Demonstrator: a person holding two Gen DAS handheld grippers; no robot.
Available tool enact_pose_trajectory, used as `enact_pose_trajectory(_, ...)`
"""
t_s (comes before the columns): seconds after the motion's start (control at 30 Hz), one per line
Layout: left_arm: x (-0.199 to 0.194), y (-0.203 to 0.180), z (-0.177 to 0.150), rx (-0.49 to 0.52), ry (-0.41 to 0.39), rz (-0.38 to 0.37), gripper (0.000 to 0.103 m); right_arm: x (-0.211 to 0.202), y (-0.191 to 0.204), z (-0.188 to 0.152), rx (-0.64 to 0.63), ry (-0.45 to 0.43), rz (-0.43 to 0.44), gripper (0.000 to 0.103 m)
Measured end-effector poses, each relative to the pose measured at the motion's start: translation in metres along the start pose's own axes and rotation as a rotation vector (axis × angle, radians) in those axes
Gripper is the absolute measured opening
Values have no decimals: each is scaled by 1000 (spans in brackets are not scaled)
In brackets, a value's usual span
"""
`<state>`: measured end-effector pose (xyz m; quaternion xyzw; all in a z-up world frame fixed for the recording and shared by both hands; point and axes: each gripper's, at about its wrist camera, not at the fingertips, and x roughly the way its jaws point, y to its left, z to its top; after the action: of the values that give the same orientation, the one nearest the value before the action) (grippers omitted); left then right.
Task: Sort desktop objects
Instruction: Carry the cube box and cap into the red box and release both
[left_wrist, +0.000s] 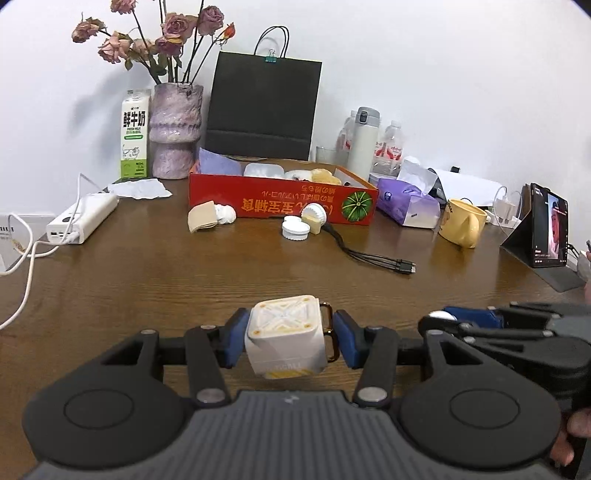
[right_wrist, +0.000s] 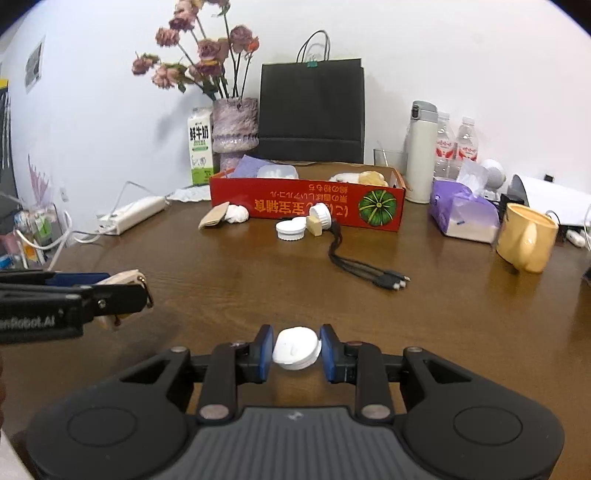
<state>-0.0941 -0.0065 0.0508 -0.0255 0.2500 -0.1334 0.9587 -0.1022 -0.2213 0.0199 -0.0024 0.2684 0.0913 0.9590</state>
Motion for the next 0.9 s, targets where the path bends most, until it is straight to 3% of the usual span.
enact_pose_trajectory(0.2,5,7,18,-5,-1,-6,51,5,-3,8,15,-2,-14,26)
enact_pose_trajectory(0.3,20,6,52,33,-45,-9,51,16,-15,33,48,-24,23,26)
enact_pose_trajectory(0.43,54,9,115,55,-99,-40,51,35,-38,91,50,-109,0,26)
enact_pose_trajectory(0.53,98,15,171,43,-78,-52,51,59,-61,141,82,-155,-19,26)
enact_pose_trajectory(0.63,163,21,218,58,25,-58,51,104,-91,190,148,-126,24,26)
enact_pose_trajectory(0.77,251,23,239,85,100,11,51,186,-128,236,230,-24,31,26)
enact_pose_trajectory(0.9,331,25,252,71,209,20,51,244,-138,250,197,45,-24,29)
